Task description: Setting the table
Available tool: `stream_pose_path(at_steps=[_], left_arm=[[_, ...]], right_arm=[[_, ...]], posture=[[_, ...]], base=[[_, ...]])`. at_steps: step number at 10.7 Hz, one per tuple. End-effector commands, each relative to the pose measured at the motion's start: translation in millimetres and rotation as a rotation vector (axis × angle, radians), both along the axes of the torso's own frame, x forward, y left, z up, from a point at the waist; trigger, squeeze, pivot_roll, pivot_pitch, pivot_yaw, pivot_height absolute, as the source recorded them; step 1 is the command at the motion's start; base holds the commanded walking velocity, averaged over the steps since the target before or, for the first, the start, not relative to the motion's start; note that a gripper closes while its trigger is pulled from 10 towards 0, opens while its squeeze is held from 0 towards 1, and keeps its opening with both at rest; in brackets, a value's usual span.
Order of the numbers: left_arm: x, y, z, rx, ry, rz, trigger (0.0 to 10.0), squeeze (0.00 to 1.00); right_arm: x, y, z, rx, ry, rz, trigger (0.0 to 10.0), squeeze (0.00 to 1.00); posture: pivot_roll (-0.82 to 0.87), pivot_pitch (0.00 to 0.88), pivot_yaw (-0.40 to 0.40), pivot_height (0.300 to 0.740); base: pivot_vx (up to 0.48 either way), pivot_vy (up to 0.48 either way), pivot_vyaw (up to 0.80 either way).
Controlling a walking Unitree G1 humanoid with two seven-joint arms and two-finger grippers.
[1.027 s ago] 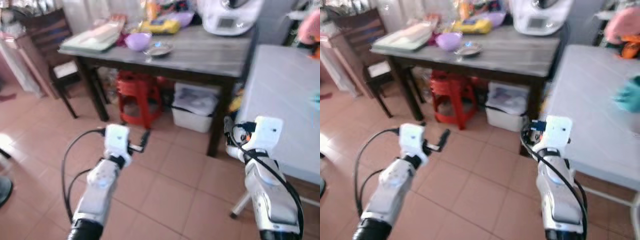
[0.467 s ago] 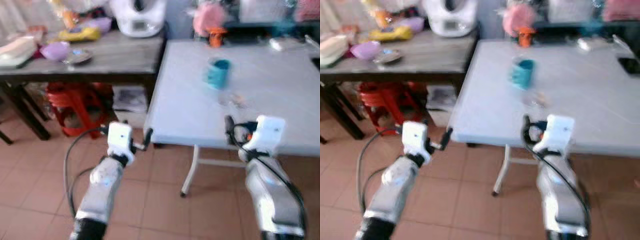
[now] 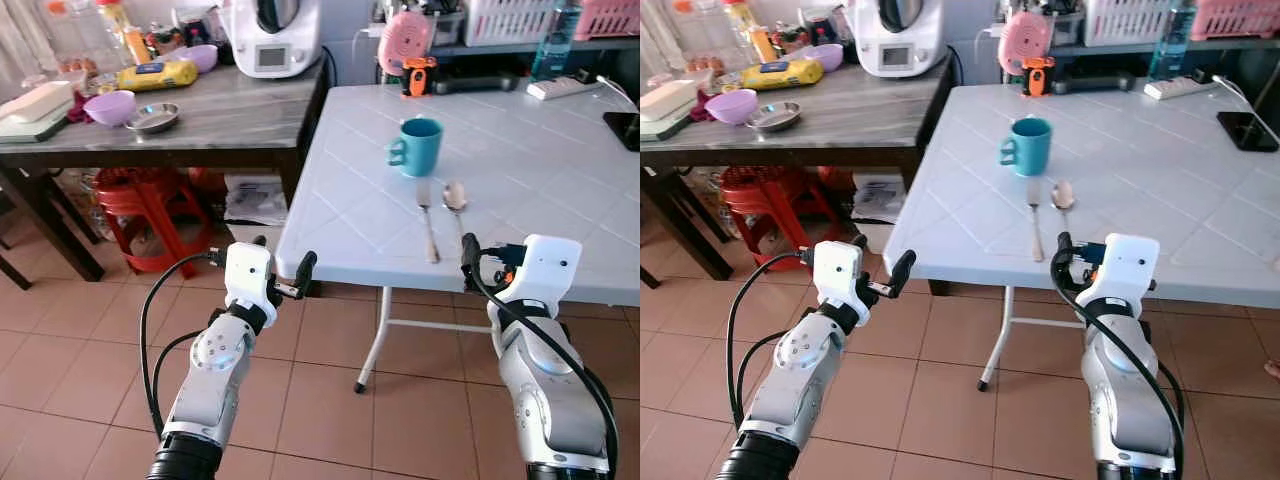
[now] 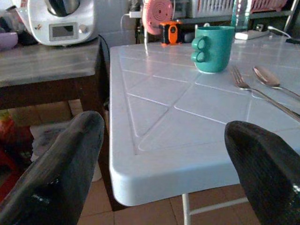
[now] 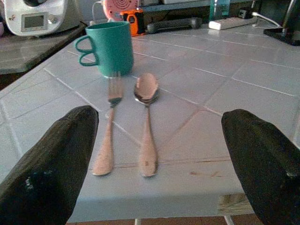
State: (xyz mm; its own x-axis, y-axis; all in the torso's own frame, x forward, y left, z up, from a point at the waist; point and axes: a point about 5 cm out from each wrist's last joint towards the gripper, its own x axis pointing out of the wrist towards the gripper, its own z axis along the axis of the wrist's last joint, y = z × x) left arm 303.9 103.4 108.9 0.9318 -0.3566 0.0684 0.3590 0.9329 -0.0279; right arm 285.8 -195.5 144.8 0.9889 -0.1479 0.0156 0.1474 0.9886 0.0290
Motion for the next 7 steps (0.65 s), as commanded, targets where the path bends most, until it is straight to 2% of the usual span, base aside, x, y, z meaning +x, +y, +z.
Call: stream_pose_path(at_steps=[1, 2, 3, 4, 6, 7], left_arm=[[1.4, 6.6, 5.1, -0.001, -0.032, 0.040, 10.0, 0.00], [4.5, 16.9, 7.7, 0.066, -0.090, 0.143, 10.0, 0.00], [6.2, 31.2, 1.6, 0.081, -0.075, 0.220, 10.0, 0.00], [4.4, 38.1, -2.7, 0.097, -0.069, 0.239, 10.0, 0.00], [-1.2, 40.6, -7.4, 0.107, -0.064, 0.228, 10.0, 0.00], [-6.3, 43.8, -6.6, 0.103, -0.072, 0.223, 10.0, 0.00]], right_arm=[[2.7, 6.3, 8.2, 0.020, -0.048, 0.025, 10.0, 0.00], [2.3, 7.9, 9.3, 0.044, -0.068, 0.025, 10.0, 0.00], [-1.5, 9.8, 3.0, 0.089, -0.052, 0.013, 10.0, 0.00], [-4.8, 12.3, -1.6, 0.101, -0.045, 0.011, 10.0, 0.00], [-8.1, 14.0, -3.1, 0.110, -0.050, -0.006, 10.0, 0.00], [-15.8, 10.4, 0.5, 0.108, -0.074, -0.040, 10.0, 0.00]], posture=[[-0.16, 0.042, 0.105, 0.740], [-0.16, 0.041, 0.103, 0.740], [-0.16, 0.042, 0.104, 0.740], [-0.15, 0.042, 0.106, 0.740], [-0.15, 0.042, 0.115, 0.740], [-0.15, 0.042, 0.121, 0.740]], base=[[0.000, 0.000, 0.00], [0.000, 0.000, 0.00], [0.000, 0.000, 0.00], [0.000, 0.000, 0.00], [0.000, 0.000, 0.00], [0.000, 0.000, 0.00]])
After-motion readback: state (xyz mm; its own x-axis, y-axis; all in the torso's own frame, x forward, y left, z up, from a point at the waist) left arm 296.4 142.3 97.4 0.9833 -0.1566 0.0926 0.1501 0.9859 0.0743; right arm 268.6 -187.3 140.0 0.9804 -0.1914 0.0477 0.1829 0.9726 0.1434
